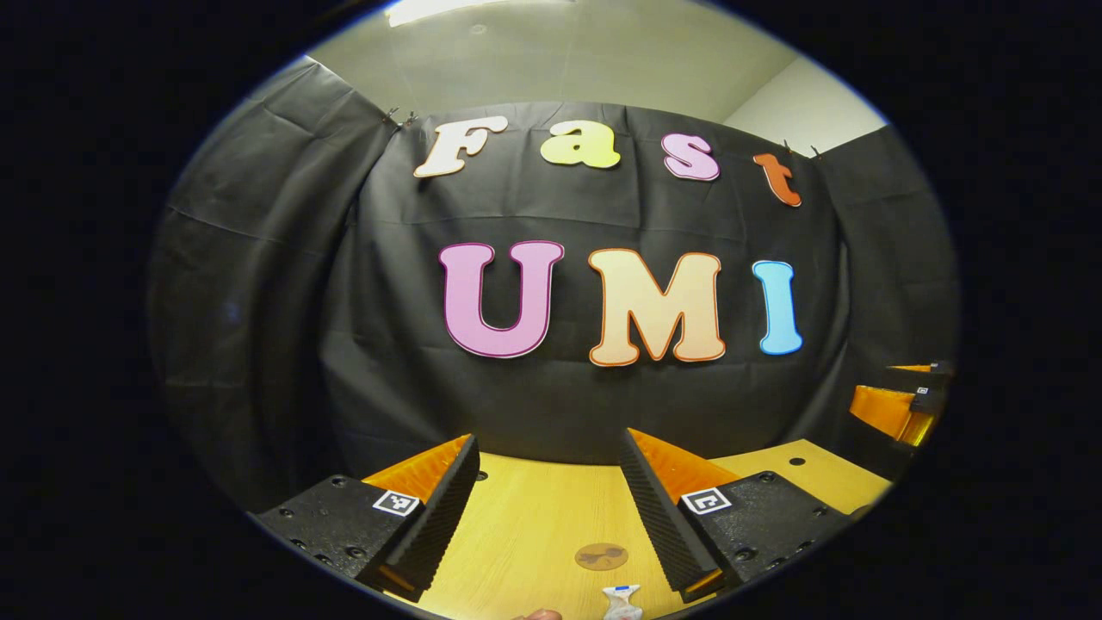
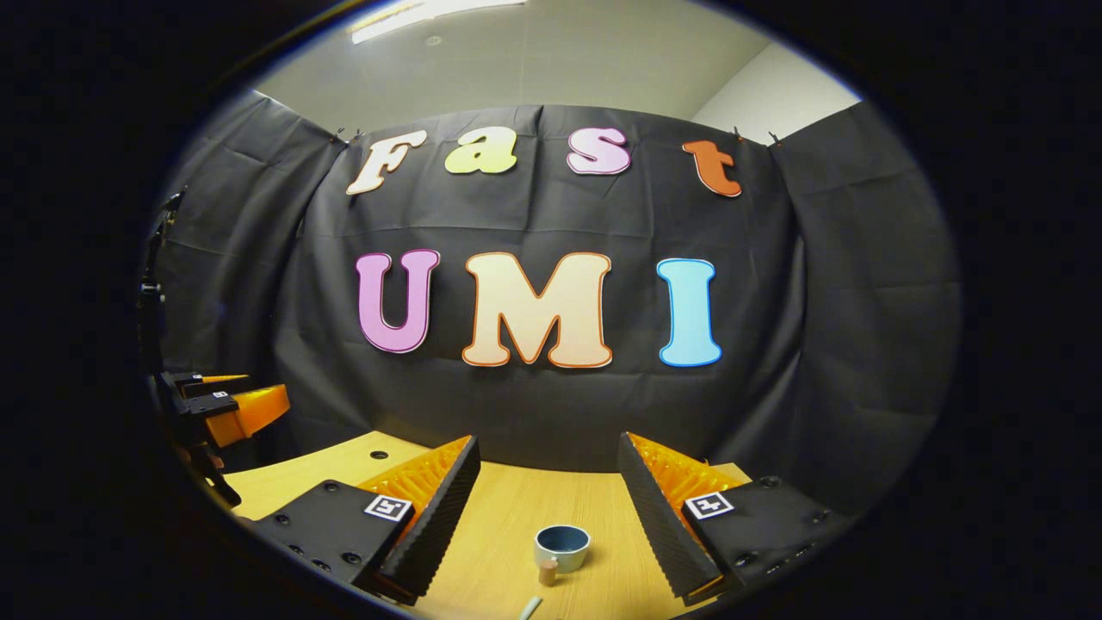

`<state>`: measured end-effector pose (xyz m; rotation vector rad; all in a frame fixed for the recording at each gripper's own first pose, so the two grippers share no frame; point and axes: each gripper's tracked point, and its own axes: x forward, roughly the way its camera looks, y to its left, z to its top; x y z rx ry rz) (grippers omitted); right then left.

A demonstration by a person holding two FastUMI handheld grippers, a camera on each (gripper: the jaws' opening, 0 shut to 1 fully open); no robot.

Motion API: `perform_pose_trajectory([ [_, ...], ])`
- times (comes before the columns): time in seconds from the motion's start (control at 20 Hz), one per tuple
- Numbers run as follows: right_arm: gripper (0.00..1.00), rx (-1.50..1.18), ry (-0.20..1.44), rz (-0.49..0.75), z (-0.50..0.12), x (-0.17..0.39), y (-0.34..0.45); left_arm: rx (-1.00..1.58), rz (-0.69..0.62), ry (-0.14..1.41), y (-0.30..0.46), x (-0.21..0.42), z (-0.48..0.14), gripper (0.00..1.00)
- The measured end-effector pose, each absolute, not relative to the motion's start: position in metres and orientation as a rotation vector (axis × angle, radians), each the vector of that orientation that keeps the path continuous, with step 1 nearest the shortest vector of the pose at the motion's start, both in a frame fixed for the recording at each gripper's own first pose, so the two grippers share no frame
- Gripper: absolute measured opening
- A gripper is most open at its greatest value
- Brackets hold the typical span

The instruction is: Put the toothbrush and toothpaste on the desktop into the cup, then pick up the cup and place it on the coaster on the desktop.

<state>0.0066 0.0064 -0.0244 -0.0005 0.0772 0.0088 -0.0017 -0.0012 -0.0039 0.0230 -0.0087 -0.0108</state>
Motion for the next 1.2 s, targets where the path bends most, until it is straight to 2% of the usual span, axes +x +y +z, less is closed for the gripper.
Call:
perform_pose_trajectory([
  [0.3,0.99,-0.003,0.162,0.003,-0.057,0.013,0.005,0.034,-0.017,-0.008,-0.003,-0.001,-0.004,0.94],
  [1.2,0.99,0.019,0.767,0.036,-0.237,-0.002,0.010,0.052,0.034,0.022,0.011,-0.005,-0.021,0.94],
])
